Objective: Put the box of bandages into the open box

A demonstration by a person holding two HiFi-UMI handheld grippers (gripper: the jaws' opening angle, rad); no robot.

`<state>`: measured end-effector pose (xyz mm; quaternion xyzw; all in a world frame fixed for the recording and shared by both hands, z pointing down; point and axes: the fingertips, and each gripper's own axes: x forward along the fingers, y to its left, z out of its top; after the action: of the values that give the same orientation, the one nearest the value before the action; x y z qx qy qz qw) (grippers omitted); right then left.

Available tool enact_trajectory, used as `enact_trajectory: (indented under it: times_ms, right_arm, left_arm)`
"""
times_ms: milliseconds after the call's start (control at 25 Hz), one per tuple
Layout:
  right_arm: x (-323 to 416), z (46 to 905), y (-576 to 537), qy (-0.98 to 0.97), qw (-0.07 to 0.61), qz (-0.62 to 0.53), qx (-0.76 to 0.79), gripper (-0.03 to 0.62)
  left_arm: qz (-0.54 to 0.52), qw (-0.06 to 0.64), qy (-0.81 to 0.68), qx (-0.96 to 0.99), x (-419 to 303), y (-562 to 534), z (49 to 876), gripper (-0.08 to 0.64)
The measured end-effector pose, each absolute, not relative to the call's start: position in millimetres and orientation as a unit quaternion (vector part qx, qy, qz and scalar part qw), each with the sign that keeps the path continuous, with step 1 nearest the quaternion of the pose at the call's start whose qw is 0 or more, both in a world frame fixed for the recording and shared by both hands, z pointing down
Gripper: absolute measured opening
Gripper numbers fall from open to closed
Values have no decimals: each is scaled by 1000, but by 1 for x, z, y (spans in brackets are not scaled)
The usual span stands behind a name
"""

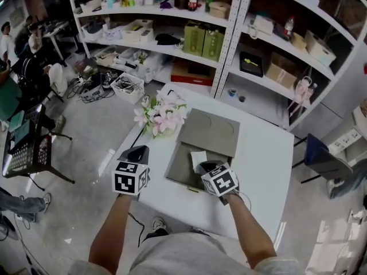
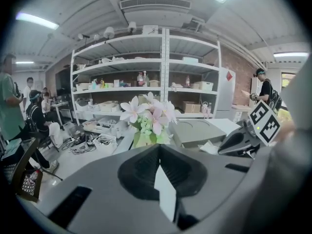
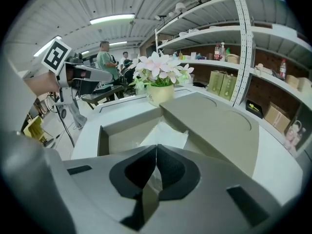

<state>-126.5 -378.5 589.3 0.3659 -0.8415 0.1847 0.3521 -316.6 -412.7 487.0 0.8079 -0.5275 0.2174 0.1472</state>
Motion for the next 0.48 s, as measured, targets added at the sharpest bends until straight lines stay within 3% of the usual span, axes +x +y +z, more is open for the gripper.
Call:
enact_trajectory:
  times_ms: [480]
  right_arm:
    - [-131, 609, -377, -831, 370, 197, 366, 14]
  left_arm:
    - [220, 148, -521, 811, -327, -419, 493, 5]
